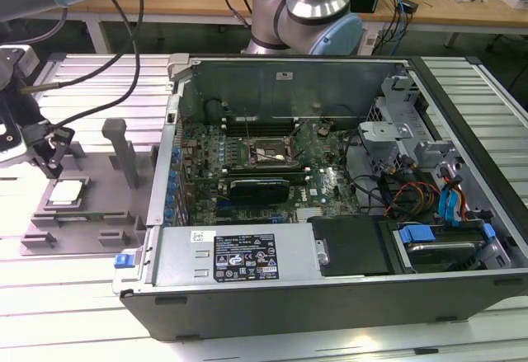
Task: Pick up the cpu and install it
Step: 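Pick up the cpu and move it towards the insertion slot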
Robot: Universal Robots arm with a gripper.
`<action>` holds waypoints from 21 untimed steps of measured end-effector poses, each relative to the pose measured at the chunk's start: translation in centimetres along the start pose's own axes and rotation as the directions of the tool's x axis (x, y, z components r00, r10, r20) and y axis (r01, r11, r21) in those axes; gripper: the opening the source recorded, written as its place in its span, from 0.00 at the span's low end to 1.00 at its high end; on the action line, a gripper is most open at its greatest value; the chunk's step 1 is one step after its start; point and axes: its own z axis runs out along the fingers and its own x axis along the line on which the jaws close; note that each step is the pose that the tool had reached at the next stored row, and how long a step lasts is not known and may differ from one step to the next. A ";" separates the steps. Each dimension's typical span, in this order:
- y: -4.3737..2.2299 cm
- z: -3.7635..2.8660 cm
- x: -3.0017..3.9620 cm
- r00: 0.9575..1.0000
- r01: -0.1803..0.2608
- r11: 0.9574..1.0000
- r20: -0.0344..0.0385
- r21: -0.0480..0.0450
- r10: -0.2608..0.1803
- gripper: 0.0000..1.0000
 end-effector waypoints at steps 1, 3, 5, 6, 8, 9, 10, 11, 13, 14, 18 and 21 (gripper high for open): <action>-0.02 0.27 -0.04 1.000 0.014 1.000 0.000 -0.001 -0.014 0.11; -0.08 0.47 -0.10 1.000 0.025 1.000 -0.001 -0.001 -0.025 0.11; -0.18 0.70 -0.25 0.999 0.040 0.999 -0.002 -0.002 -0.040 0.11; -0.20 0.78 -0.31 0.999 0.045 0.999 -0.002 -0.002 -0.045 0.11; -0.24 0.91 -0.42 0.999 0.053 0.999 -0.002 -0.002 -0.053 0.11; -0.24 1.00 -0.42 0.998 0.056 0.998 -0.002 -0.002 -0.056 0.11; -0.24 1.15 -0.42 0.998 0.061 0.998 -0.002 -0.003 -0.061 0.11; -0.25 1.29 -0.42 0.998 0.064 0.998 -0.002 -0.003 -0.064 0.11; -0.26 1.51 -0.41 0.998 0.069 0.998 -0.003 -0.003 -0.069 0.11; -0.27 1.67 -0.40 0.997 0.072 0.997 -0.003 -0.003 -0.072 0.11; -0.27 1.69 -0.40 0.997 0.072 0.997 -0.003 -0.003 -0.072 0.11; -0.27 1.69 -0.40 0.997 0.072 0.997 -0.003 -0.003 -0.072 0.17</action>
